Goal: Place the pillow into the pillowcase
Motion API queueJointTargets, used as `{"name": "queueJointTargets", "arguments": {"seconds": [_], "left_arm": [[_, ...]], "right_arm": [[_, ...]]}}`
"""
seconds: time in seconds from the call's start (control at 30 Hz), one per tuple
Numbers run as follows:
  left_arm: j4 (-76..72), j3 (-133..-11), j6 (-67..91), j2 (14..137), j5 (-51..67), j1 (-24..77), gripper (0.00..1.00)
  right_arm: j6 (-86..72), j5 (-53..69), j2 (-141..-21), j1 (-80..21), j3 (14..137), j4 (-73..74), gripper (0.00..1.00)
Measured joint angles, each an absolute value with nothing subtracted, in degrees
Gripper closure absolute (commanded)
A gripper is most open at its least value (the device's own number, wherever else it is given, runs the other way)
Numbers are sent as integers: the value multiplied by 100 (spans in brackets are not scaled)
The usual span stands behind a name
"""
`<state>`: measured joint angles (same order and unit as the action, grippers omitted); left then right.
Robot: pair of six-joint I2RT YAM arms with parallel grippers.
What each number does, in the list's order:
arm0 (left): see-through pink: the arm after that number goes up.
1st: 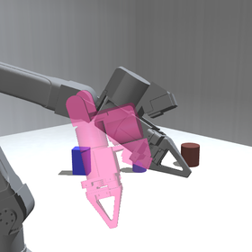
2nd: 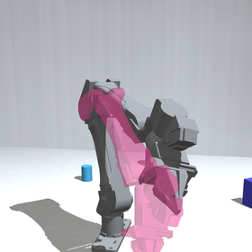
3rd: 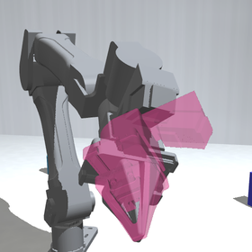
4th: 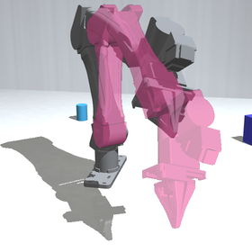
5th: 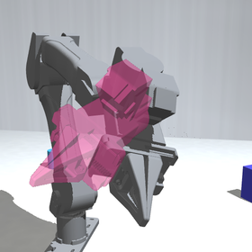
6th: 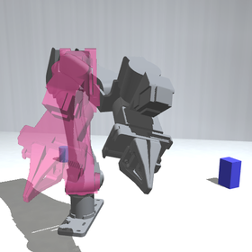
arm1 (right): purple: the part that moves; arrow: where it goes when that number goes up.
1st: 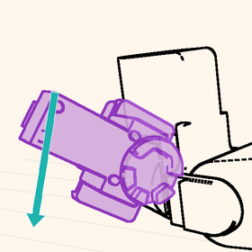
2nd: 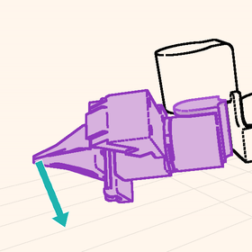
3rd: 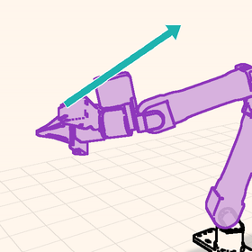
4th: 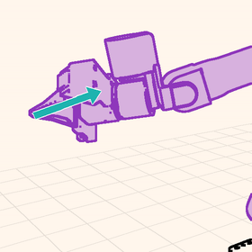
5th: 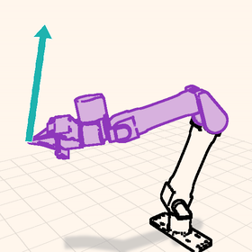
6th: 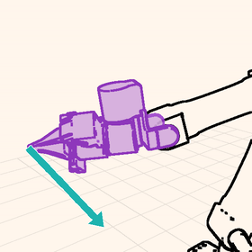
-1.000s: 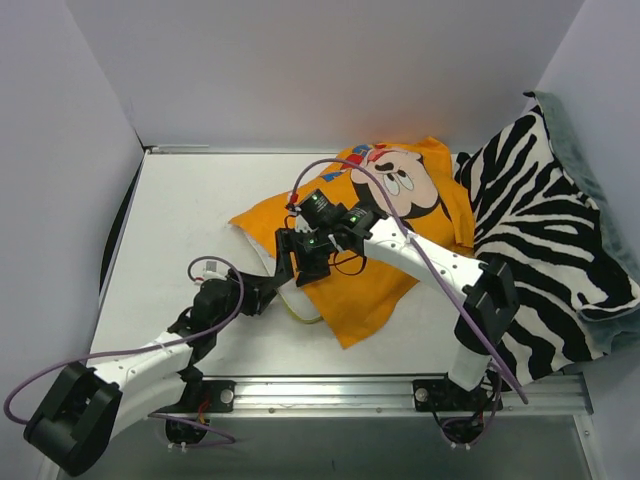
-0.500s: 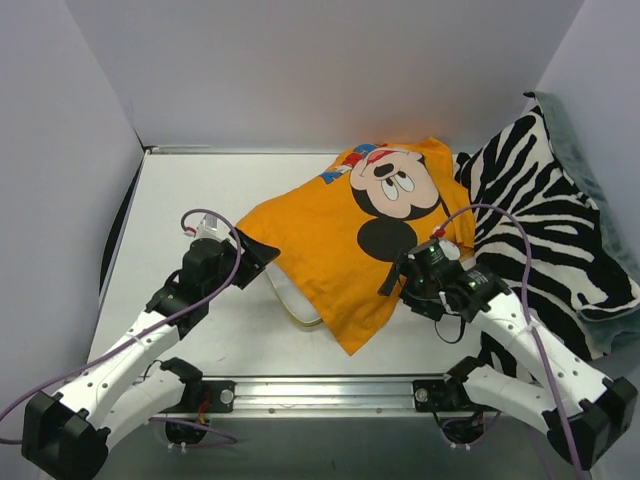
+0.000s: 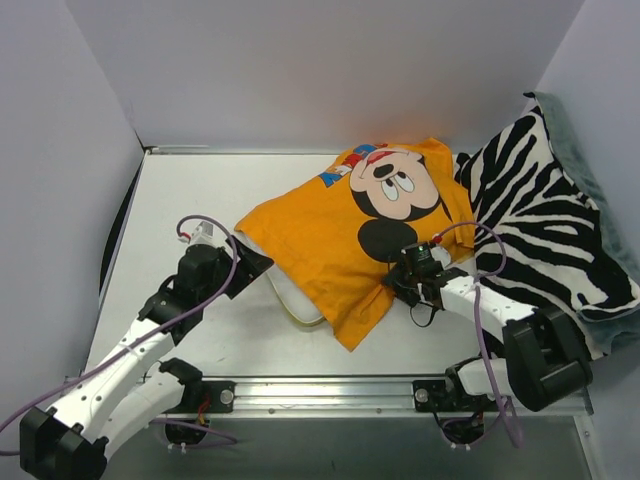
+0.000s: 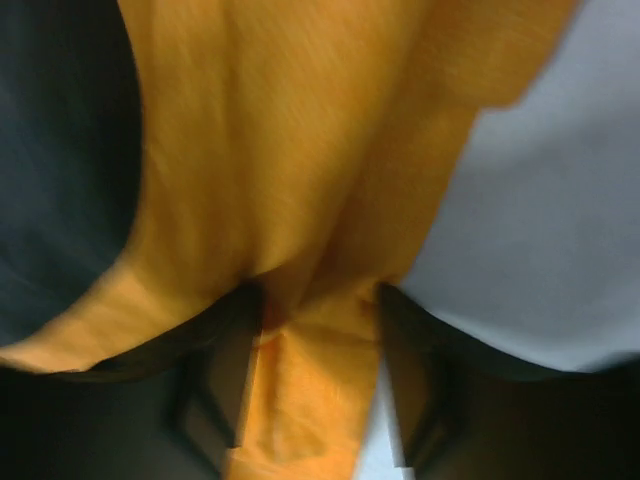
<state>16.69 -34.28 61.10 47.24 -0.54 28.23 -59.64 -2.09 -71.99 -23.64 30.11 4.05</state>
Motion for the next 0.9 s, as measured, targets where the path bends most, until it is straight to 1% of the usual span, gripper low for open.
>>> {"name": "queueJointTargets", "arguments": {"seconds": [0.03,0.07,0.17,0.23,0.3,0.37,0.43,0.53,0.63,0.7,0.8,0.9], "left_arm": [[1704,-3411,6121,4644,-75,2788,20],[1747,-3398,6125,4582,-89,2740,20],[1872,-3352,6121,4414,-99,2547,22],[1966,-3358,6062,4359,-91,2412,25],[2112,-3402,5922,4368,-82,2311,27],[2307,-3538,5741,4436,-30,2265,27],[2462,-3752,5542,4515,38,2250,28],[2602,-4139,5293,4523,104,2237,28],[2641,-4534,5137,4512,202,2239,29],[2639,-4711,5065,4525,263,2237,30],[2620,-4779,5004,4630,469,2239,32],[2600,-4659,5083,4779,657,2237,31]], "right_arm": [[-5931,-62,-7417,-2276,3011,71,72],[-5885,106,-7603,-2198,3013,-266,100],[-5730,631,-7769,-2049,3175,-652,100],[-5533,810,-7478,-2047,3468,-451,100],[-5356,891,-6991,-2128,4010,36,100],[-5214,926,-6431,-2231,4829,596,100],[-5054,917,-5942,-2311,5907,1050,100],[-4860,884,-5664,-2368,7437,1673,100],[-4624,882,-5769,-2370,8875,2327,100],[-4466,882,-5896,-2370,9507,2589,100],[-4272,937,-6276,-2377,10012,2888,100],[-4080,996,-7242,-2519,10254,3173,100]]}}
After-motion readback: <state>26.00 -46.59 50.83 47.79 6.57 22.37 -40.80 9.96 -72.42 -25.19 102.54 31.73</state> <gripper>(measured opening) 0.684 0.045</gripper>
